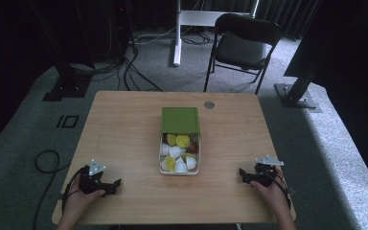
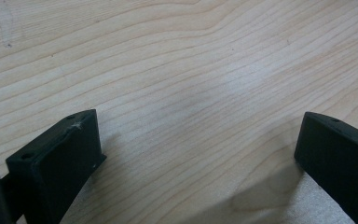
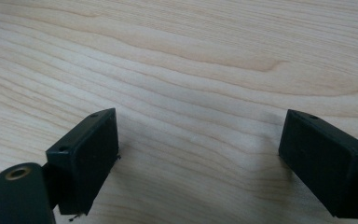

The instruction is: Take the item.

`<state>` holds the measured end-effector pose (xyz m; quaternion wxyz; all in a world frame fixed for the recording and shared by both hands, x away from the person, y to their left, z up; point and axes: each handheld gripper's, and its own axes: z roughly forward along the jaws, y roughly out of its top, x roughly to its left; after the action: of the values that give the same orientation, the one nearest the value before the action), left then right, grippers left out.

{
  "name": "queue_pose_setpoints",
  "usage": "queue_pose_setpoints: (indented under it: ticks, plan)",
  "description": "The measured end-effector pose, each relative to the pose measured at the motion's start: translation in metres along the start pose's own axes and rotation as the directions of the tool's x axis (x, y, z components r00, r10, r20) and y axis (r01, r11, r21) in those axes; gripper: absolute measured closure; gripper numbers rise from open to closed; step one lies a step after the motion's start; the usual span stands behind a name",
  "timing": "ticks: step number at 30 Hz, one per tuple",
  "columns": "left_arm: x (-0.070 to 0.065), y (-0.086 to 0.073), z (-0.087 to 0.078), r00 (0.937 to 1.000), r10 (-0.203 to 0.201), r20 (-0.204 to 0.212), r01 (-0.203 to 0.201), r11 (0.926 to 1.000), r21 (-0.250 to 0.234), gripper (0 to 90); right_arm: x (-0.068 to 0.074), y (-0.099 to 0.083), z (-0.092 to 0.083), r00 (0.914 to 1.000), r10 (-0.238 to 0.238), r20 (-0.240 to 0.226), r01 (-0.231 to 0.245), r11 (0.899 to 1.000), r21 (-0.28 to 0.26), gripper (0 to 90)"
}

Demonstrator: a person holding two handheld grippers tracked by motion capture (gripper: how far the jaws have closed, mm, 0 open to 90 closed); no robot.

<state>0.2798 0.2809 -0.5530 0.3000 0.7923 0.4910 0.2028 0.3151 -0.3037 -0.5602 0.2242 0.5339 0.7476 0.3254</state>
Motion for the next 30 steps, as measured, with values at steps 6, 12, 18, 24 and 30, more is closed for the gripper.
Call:
queue_pose_setpoints:
  ticks: [6, 12, 18, 24, 30]
  plan:
    - [-0.001, 0.008, -0.005, 1.0, 0.007, 0.001, -0.007, 0.9995, -0.031, 1.4, 0.0, 0.0, 0.0, 1.0, 0.0, 0.0, 0.0, 1.0, 0.0, 11.5]
    - [-0.002, 0.016, -0.011, 0.9996, 0.027, 0.012, -0.026, 0.998, -0.058, 1.4, 0.0, 0.0, 0.0, 1.0, 0.0, 0.0, 0.0, 1.0, 0.0, 11.5]
    - [-0.001, 0.023, -0.017, 0.9993, 0.032, 0.019, -0.031, 0.9969, -0.072, 1.4, 0.0, 0.0, 0.0, 1.0, 0.0, 0.0, 0.0, 1.0, 0.001, 11.5]
    - [-0.002, 0.035, -0.022, 0.9988, 0.043, 0.023, -0.04, 0.9946, -0.096, 1.4, 0.0, 0.0, 0.0, 1.0, 0.0, 0.0, 0.0, 1.0, 0.0, 11.4]
    - [-0.004, 0.051, -0.028, 0.9975, 0.068, 0.02, -0.065, 0.9902, -0.124, 1.4, 0.0, 0.0, 0.0, 1.0, 0.0, 0.0, 0.0, 1.0, 0.0, 11.4]
